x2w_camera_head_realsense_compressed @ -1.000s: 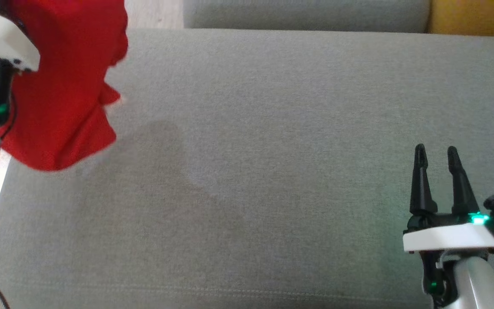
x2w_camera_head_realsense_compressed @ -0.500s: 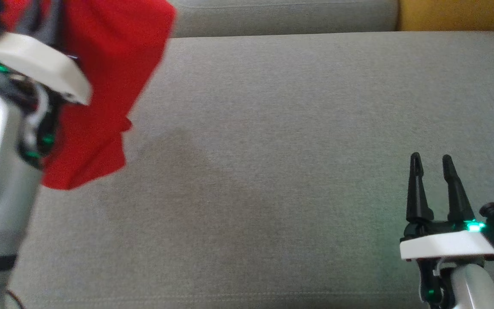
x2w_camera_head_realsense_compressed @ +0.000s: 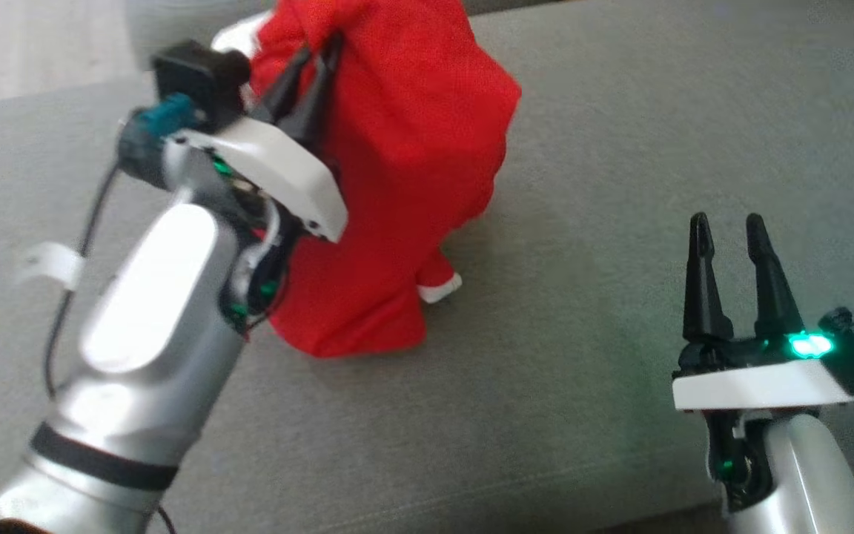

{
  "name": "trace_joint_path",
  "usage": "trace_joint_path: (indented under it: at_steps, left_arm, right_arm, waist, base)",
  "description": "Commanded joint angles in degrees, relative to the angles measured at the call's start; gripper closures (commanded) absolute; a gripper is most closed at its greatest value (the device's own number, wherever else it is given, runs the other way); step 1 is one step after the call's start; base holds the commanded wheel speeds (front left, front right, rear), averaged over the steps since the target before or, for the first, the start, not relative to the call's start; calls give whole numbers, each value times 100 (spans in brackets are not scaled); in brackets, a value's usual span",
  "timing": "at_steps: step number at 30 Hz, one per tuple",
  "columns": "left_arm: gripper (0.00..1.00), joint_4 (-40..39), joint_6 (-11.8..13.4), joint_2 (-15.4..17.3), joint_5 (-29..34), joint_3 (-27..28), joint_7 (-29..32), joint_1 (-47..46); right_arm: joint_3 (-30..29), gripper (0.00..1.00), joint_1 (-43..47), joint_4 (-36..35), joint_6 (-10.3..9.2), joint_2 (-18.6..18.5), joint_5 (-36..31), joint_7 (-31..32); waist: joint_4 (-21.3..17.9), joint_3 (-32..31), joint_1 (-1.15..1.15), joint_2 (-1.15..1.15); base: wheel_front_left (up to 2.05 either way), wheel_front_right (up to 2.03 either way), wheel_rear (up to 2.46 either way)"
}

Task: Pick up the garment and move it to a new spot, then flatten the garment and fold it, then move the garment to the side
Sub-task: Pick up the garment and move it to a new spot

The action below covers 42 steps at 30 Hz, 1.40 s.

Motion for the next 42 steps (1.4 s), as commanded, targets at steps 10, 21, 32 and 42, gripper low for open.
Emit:
trace_joint_path:
  at_steps: [10, 21, 32, 42]
  left_arm:
    - [0, 1642, -306, -158, 149, -26, -923, -291]
    - [0, 2096, -342, -57, 269, 127, -1489, -397]
    - [0, 1259, -46, 182, 378, 316, -1554, 634]
    - [0, 39, 550, 100, 396, 772, -1556, 2255]
  right_arm:
    - [307, 0, -348, -259, 44, -43, 157, -62]
    - [109, 0, -205, -173, 44, -43, 15, -62]
    - [-87, 0, 57, -31, 44, -43, -124, -62]
    - [-159, 0, 275, 45, 44, -43, -176, -62]
  waist:
    - [-639, 428, 0, 0]
    - [53, 120, 0, 0]
    - [869, -385, 0, 0]
    - [1162, -648, 0, 0]
  base:
    - [0, 0, 0]
    - [0, 0, 0]
    - [0, 0, 0]
    - [0, 0, 0]
